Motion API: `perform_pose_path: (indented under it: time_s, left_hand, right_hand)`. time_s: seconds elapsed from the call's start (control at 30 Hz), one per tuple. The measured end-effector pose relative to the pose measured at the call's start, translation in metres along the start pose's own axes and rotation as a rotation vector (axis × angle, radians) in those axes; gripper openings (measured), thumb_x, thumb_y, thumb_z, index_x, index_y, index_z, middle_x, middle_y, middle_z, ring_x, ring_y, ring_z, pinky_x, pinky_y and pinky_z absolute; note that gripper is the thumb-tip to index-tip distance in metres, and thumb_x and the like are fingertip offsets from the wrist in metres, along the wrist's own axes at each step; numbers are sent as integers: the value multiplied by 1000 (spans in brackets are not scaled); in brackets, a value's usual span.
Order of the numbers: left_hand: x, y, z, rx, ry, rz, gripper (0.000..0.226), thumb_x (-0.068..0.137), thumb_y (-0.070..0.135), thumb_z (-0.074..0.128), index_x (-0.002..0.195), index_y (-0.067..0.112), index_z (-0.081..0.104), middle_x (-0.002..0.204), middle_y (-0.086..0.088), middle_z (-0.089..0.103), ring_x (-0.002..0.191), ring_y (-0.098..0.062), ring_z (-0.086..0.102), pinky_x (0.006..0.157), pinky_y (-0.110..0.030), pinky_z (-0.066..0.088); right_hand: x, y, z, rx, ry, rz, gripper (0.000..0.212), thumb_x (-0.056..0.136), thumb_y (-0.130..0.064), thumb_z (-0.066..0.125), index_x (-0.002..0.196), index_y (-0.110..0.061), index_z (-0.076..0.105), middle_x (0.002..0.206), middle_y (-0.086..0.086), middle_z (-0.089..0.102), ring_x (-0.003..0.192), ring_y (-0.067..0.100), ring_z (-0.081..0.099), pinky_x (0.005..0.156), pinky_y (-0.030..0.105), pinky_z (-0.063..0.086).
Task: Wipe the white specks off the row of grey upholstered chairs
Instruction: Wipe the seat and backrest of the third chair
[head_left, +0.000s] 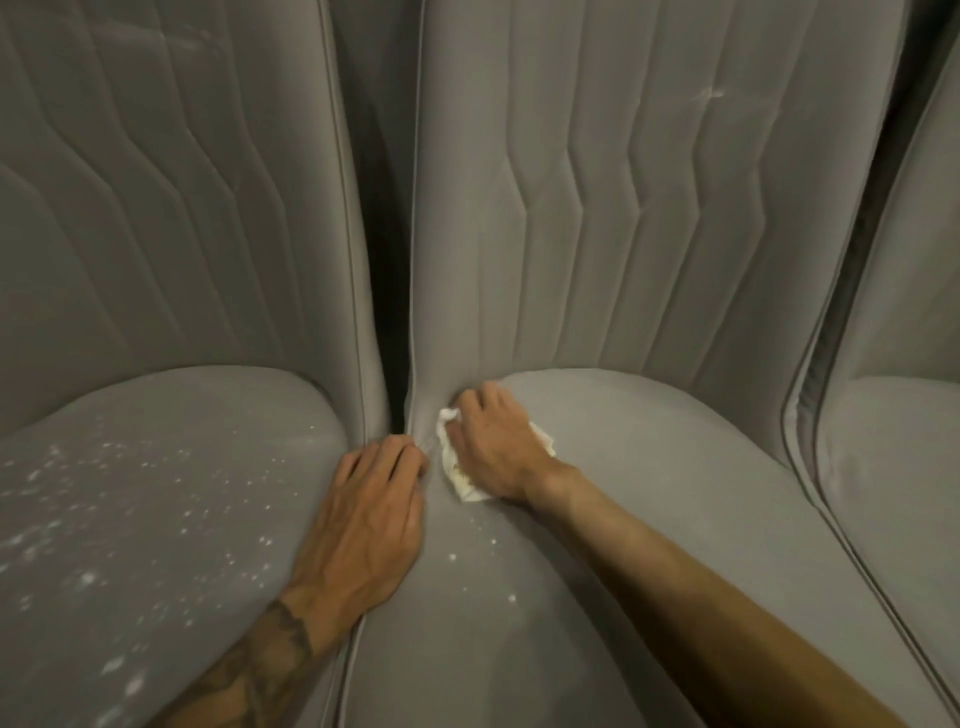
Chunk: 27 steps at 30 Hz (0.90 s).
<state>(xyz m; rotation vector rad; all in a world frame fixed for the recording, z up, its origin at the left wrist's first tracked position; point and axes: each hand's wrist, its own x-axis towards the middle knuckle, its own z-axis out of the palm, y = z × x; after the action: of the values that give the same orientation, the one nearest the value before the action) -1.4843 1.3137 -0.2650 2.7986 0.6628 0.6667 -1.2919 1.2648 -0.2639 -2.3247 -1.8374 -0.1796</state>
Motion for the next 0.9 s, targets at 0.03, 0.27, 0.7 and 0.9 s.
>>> perform_pose_path:
  time_s: [0.03,0.27,0.7,0.9]
  left_hand:
    - [0,0,0,1,3,7,19,95,11,40,99,16,58,103,-3,58,90,-23,58,88,-36,40]
    - [0,2,1,-25,-1,-4,24,98,18,31,96,19,55,98,-1,55,85,-19,53,85,-33,40]
    - [-1,-4,4,-2,-10,7,14,94,13,41,99,20,52,104,0,54,91,-19,53,88,-31,36]
    - [-2,-4,2,31,-34,-6,17,95,17,37,100,19,53,104,-2,55,92,-22,55,87,-35,40]
  right_hand:
    - [-8,-6,2,30,-25,-101,33,104,-29,33,109,-5,54,113,19,52,103,35,47,88,47,33]
    - [12,62,-11,-149,23,277,29,104,-26,36,113,-5,53,116,19,55,107,35,50,89,45,36]
    - [-12,15,-5,-76,5,78,38,106,-34,22,120,-10,48,124,14,50,112,31,45,94,41,32]
    - [-62,26,-24,69,-36,-20,34,105,-35,32,114,-9,53,116,14,51,104,33,47,94,44,36]
